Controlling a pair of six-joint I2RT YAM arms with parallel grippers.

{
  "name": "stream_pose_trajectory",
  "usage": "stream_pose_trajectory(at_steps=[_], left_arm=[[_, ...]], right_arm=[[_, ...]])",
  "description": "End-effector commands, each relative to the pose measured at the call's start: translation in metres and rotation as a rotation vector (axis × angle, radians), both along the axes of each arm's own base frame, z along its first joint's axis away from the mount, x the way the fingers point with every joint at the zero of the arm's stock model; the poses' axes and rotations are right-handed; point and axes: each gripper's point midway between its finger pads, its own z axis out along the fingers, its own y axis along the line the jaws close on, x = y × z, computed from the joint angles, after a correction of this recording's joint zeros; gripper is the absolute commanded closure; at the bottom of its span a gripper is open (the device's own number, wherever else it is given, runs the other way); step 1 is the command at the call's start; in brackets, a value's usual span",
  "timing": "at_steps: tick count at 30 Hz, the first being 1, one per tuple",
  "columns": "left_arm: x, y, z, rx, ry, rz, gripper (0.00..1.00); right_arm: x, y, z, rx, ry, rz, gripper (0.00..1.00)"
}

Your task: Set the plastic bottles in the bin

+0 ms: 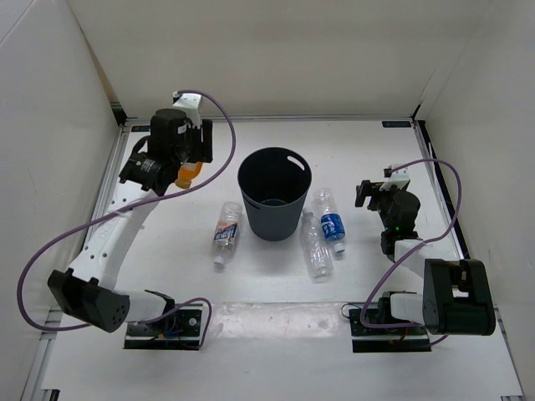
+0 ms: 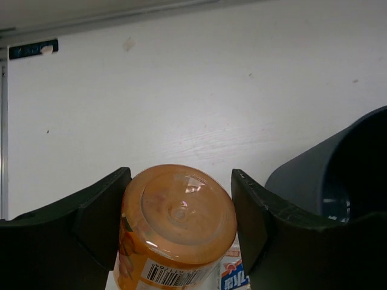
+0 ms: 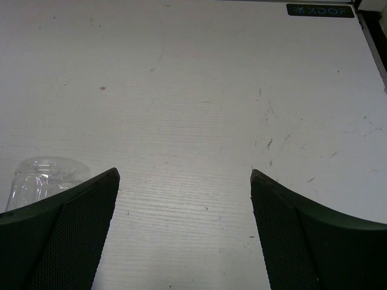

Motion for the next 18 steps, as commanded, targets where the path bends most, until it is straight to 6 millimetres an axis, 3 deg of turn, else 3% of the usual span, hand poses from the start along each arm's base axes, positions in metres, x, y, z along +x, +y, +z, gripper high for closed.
stream_pose_trajectory(at_steps=[1,3,4,10,18], left_arm=[[-0.016,-0.027,0.047,-0.109,-0.096,-0.108,0.77],[-0.02,-0.041,0.058,-0.162,-0.132,-0.153,0.76],[-0.025,-0.057,0.074,-0.197,-0.192,-0.198,0.76],[-0.039,-0.102,0.117,-0.214,-0.311,-0.326,0.74],[-0.058,-0.15,0.129,-0.127,-0.425,-0.441,0.69]], right_arm=[[0.008,-0.002,0.017,0.006,-0.049,-0.014,0.1],[0.008,-0.002,0.017,0.006,-0.049,-0.015,0.1],[0.008,-0.002,0.017,0.005,-0.049,-0.017,0.1],[0.008,-0.002,0.018,0.006,-0.053,-0.015,0.1],[0.008,-0.002,0.017,0.005,-0.05,-0.015,0.1]])
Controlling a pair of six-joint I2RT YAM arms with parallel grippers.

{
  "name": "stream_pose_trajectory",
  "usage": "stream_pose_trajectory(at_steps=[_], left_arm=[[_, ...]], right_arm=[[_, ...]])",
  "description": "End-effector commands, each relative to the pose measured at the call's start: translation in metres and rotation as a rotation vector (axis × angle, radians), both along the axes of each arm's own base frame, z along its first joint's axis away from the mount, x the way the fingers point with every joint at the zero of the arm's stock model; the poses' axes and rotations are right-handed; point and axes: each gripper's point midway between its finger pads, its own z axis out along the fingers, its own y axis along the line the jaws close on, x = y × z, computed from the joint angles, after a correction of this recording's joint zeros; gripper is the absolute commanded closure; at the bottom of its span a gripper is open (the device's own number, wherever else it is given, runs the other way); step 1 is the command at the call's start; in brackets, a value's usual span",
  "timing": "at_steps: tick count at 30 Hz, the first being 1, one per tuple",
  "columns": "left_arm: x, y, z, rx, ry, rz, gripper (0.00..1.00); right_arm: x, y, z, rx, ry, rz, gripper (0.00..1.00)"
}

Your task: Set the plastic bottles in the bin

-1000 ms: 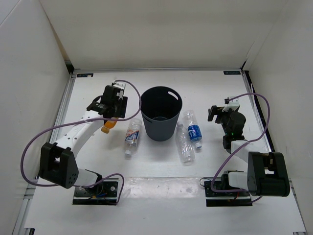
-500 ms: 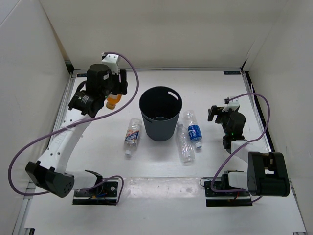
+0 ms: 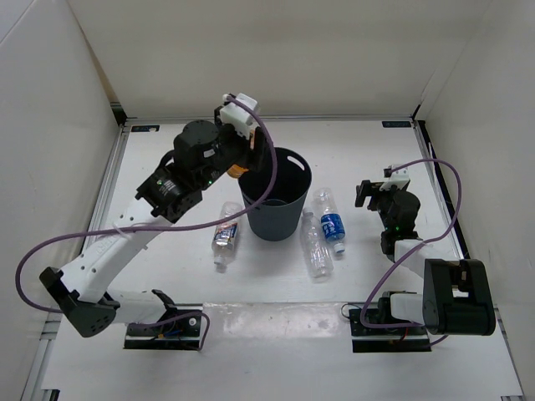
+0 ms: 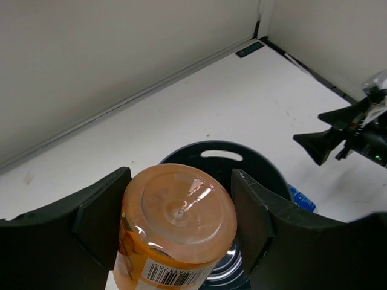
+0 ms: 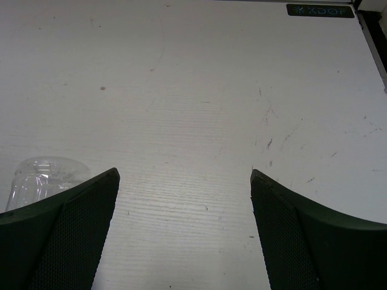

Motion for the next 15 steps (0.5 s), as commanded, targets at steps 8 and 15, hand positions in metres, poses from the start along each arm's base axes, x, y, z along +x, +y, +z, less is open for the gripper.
stream_pose_trajectory(at_steps=[8,15], left_arm=[[-0.007,-0.063,0.014,0.028,-0.139,-0.125,0.57],[0.004,-0.081,-0.012,0.022,-0.106,-0.161,0.0]], right_arm=[[0.008,-0.001,0.017,0.005,-0.05,-0.014,0.1],[0.008,-0.002,0.016,0.005,-0.047,-0.014,0.1]])
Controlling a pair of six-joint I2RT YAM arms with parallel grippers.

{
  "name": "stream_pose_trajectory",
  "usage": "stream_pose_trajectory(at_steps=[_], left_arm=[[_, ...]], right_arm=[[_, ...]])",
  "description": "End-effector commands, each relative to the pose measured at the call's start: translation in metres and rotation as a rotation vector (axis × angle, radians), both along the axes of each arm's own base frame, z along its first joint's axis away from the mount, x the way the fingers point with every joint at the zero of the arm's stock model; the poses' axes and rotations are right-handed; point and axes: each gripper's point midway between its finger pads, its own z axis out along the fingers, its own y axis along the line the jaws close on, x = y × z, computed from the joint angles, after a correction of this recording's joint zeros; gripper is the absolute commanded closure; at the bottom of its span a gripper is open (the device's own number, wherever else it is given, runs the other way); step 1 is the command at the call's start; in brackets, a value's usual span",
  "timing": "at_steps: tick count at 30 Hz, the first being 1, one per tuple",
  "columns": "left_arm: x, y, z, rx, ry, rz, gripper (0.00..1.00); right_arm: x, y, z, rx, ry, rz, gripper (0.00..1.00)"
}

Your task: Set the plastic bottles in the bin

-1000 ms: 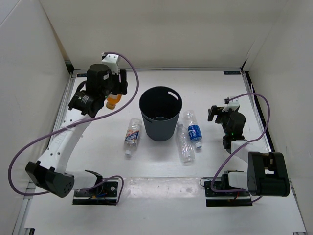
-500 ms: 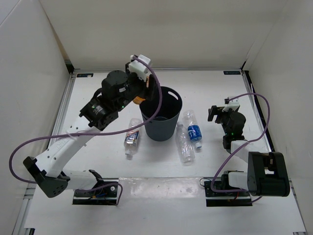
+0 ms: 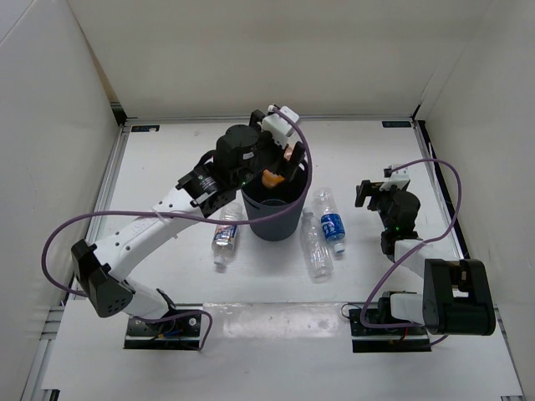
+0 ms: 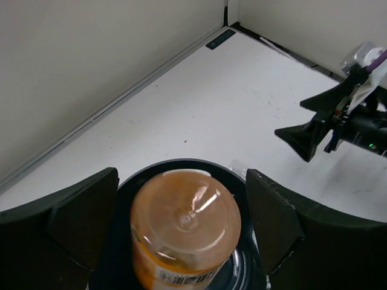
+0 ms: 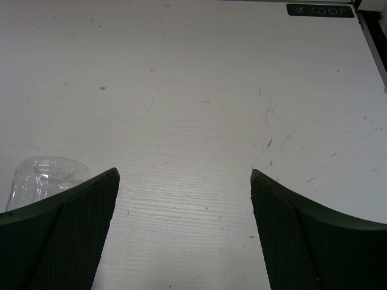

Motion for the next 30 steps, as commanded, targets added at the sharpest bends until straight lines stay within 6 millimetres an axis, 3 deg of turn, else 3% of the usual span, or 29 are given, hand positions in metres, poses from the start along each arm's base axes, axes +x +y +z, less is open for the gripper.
stream_pose_trajectory(at_steps=[1,5,11,12,14,15,17,18,19,20,21,22,27,30], left_arm=[[-0.001,0.001,0.02,-0.062,-0.042,-0.009,0.0],[-0.006,0.008,0.026,-0.067,-0.065,-0.007,0.0],[-0.013,0.046,0.031,-0.04,-0.124,0.071,0.0],[-0.014,0.06,0.04,-0.065,-0.142,0.093,0.0],[-0.019,0.075,0.028,-0.061,-0.103,0.107,0.0],[-0.014,0.096,0.021,-0.045,-0.075,0.149,0.0],[-0.013,0.123,0.017,-0.051,-0.051,0.213,0.0],[-0.018,0.134,0.026,-0.112,-0.047,0.243,0.0],[-0.01,0.17,0.012,-0.135,-0.033,0.388,0.0],[-0.016,0.183,0.017,-0.248,-0.002,0.435,0.0],[-0.016,0.19,0.005,-0.257,0.021,0.453,0.0],[-0.015,0.21,0.003,-0.277,0.026,0.492,0.0],[-0.016,0.224,-0.041,-0.303,0.196,0.52,0.0],[-0.017,0.232,-0.086,-0.313,0.342,0.583,0.0]], right_arm=[[0.008,-0.002,0.016,0.005,-0.047,-0.015,0.1],[0.008,-0.002,0.015,0.005,-0.044,-0.012,0.1],[0.008,-0.001,0.016,0.006,-0.046,-0.011,0.1],[0.008,-0.002,0.016,0.005,-0.047,-0.014,0.1],[0.008,-0.002,0.016,0.008,-0.045,-0.014,0.1],[0.008,-0.002,0.016,0.006,-0.046,-0.012,0.1],[0.008,-0.001,0.016,0.004,-0.046,-0.011,0.1],[0.008,-0.002,0.016,0.006,-0.046,-0.012,0.1],[0.008,-0.002,0.015,0.005,-0.044,-0.012,0.1],[0.008,-0.002,0.016,0.004,-0.047,-0.012,0.1],[0.008,-0.002,0.016,0.005,-0.046,-0.012,0.1],[0.008,-0.001,0.017,0.005,-0.049,-0.012,0.1],[0.008,-0.002,0.017,0.006,-0.049,-0.016,0.1],[0.008,-0.001,0.018,0.003,-0.052,-0.014,0.1]])
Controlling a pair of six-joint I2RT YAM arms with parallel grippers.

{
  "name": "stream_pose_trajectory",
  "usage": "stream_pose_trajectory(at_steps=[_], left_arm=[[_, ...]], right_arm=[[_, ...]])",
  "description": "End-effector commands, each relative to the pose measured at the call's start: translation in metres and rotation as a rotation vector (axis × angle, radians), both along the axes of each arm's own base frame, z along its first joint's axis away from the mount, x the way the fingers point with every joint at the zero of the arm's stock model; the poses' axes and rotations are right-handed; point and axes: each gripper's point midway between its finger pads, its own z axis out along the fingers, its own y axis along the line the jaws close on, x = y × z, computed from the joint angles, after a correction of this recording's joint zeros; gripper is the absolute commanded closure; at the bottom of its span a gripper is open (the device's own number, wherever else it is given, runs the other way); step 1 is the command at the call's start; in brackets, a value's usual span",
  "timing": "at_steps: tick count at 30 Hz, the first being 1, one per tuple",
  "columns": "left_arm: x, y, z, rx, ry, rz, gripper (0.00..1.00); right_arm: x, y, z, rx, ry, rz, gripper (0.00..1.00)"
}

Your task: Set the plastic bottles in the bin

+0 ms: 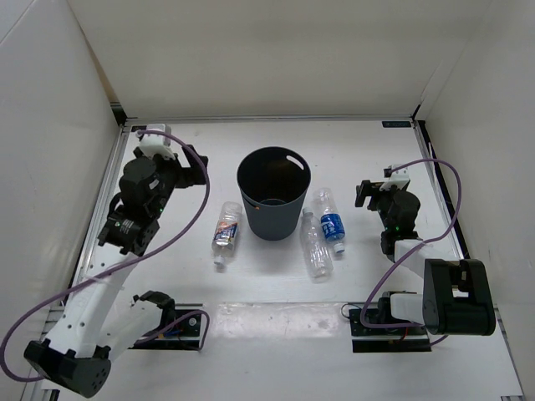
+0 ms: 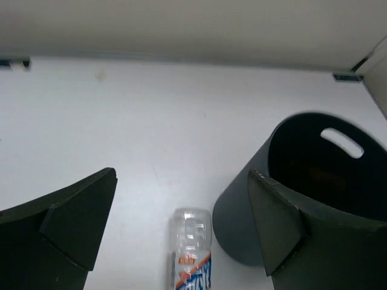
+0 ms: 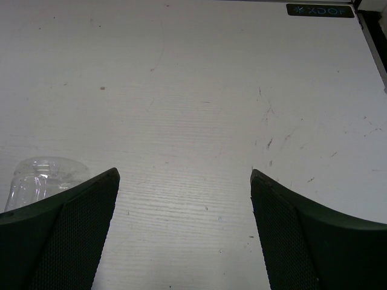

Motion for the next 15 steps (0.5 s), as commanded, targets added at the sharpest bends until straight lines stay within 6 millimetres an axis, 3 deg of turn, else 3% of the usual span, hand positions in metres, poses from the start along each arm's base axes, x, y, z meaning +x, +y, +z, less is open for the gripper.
stream_pose_trajectory(at_steps=[1,2,4,6,15], left_arm=[[-0.005,-0.012,-0.07,-0.111,0.218,-0.046,0.0],[-0.003,-0.004,-0.091,-0.119,0.254,-0.028,0.0],[-0.005,-0.015,-0.117,-0.163,0.313,-0.088,0.0],[-0.008,-0.012,-0.144,-0.161,0.366,-0.104,0.0],[-0.02,-0.021,-0.206,-0.156,0.466,-0.161,0.0]], right_arm=[[0.008,-0.001,0.018,0.005,-0.052,-0.015,0.1],[0.008,-0.001,0.017,0.004,-0.049,-0.013,0.1],[0.008,-0.001,0.017,0.005,-0.05,-0.013,0.1],[0.008,-0.001,0.017,0.004,-0.049,-0.013,0.1],[0.008,-0.001,0.017,0.002,-0.049,-0.015,0.1]])
